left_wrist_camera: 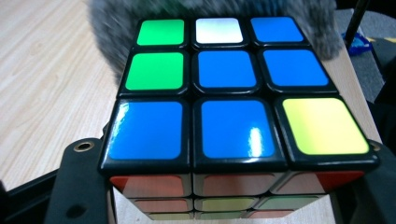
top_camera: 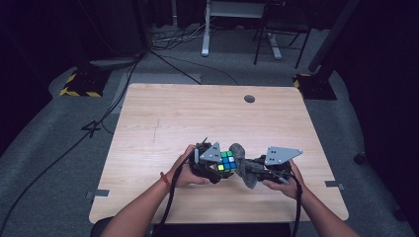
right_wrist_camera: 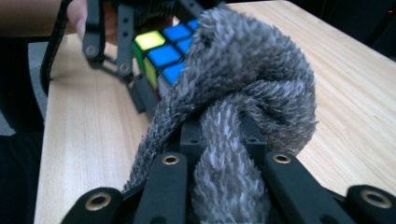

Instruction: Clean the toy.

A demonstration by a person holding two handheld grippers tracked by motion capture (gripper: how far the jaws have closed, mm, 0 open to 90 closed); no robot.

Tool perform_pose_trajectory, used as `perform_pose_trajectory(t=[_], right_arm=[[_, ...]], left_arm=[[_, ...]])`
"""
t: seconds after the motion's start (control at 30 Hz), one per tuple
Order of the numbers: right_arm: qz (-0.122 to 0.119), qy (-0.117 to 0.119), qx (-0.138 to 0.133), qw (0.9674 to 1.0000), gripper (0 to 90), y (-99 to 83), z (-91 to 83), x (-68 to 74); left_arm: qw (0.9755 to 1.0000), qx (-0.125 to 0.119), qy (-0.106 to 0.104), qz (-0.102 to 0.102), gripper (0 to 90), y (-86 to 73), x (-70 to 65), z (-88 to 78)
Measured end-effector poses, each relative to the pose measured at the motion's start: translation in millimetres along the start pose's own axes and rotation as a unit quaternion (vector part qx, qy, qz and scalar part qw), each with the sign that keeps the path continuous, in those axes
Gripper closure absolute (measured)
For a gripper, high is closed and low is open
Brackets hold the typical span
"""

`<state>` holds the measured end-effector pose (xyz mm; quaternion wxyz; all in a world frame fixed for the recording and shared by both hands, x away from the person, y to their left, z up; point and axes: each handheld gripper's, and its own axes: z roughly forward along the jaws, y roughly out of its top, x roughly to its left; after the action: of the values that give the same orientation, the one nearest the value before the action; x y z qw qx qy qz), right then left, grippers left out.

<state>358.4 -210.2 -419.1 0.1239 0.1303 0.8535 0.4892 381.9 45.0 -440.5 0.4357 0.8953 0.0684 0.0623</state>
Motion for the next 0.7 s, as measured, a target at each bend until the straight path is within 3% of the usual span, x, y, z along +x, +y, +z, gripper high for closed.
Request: perform_pose_trajectory(t=[0.1, 0.2, 0.4, 0.53, 0.63, 0.7], right_arm=[[0.009, -0.004, -0.003, 0.9999, 76.9, -0.4, -0.6, -3.4], [0.011, -0.006, 0.005, 0.9999, 77.0, -3.2, 2.5, -4.9], [0.014, 0.007, 0.036, 0.9992, 76.9, -8.8, 12.0, -6.2], [0.006, 0.02, 0.061, 0.9979, 76.9, -11.2, 19.0, -2.1], [-0.001, 0.02, 0.059, 0.9981, 76.9, -10.0, 18.9, 1.4], [-0.001, 0.02, 0.042, 0.9989, 76.9, -8.9, 15.4, 1.1]], left_arm=[[0.9999, 0.009, -0.002, 0.01, 33.4, 0.9, -4.2, 4.3], [0.9999, -0.001, -0.004, 0.014, 33.4, 2.7, -6.9, 3.0], [0.9993, -0.033, -0.01, 0.015, 33.5, 8.4, -9.4, -7.4], [0.9993, -0.034, -0.001, 0.014, 33.5, 7.4, -5.3, -11.6], [0.9995, -0.03, 0.0, 0.01, 33.5, 4.7, -2.0, -11.5], [0.9997, -0.025, -0.001, 0.008, 33.4, 3.1, -0.6, -10.7]])
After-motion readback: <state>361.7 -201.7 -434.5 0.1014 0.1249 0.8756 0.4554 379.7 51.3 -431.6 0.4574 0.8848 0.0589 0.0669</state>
